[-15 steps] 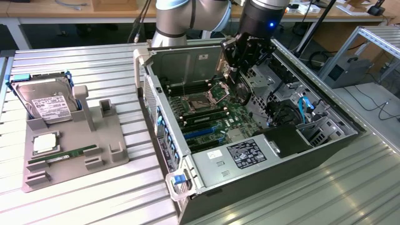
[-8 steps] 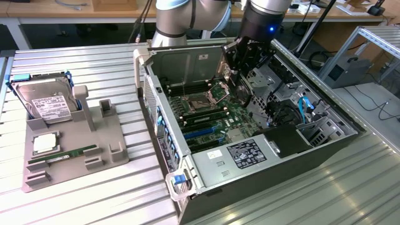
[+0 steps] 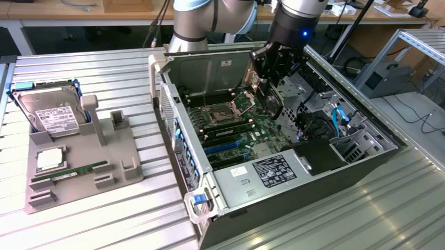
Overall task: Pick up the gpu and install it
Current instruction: 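Pick up the gpu and move the gpu toward the slot, then insert the gpu into the slot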
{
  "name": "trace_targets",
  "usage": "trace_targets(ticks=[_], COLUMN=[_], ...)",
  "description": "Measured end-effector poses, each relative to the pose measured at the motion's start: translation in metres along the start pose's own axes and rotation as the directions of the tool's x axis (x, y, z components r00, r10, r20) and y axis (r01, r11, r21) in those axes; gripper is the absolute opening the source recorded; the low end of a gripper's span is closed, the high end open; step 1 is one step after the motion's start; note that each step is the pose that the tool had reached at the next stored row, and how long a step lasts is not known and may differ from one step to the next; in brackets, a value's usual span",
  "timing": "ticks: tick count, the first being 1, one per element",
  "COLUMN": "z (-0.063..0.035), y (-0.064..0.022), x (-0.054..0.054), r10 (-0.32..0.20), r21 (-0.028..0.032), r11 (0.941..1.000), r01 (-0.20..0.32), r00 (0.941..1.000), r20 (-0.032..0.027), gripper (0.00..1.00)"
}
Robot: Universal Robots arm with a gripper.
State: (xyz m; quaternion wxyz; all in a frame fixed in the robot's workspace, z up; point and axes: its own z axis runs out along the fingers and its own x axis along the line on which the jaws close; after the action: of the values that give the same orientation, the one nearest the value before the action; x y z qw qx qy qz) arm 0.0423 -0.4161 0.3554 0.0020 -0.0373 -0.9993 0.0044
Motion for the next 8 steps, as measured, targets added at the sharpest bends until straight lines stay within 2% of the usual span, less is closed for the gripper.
trace_targets(ticks=[8], z=[0.0], y=[0.0], x=[0.0], r10=[0.0], r21=[0.0], r11=[1.0], r01=[0.0], r00=[1.0], r20=[0.0], gripper=[0.27])
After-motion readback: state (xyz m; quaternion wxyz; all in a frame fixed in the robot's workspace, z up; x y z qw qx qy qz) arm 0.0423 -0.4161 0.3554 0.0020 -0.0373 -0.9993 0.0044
